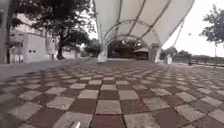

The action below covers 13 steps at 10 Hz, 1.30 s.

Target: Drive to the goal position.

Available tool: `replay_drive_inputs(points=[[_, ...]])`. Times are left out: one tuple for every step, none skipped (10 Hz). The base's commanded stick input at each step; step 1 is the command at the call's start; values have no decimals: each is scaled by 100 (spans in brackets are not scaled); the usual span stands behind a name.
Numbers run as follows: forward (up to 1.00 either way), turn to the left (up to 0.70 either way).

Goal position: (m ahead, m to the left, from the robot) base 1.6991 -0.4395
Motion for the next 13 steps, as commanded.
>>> replay_drive_inputs(points=[[70,1],[70,1],[70,1],[70,1],[70,1],[70,1],[70,1],[70,1],[70,1],[70,1],[70,1],[70,1],[70,1]])
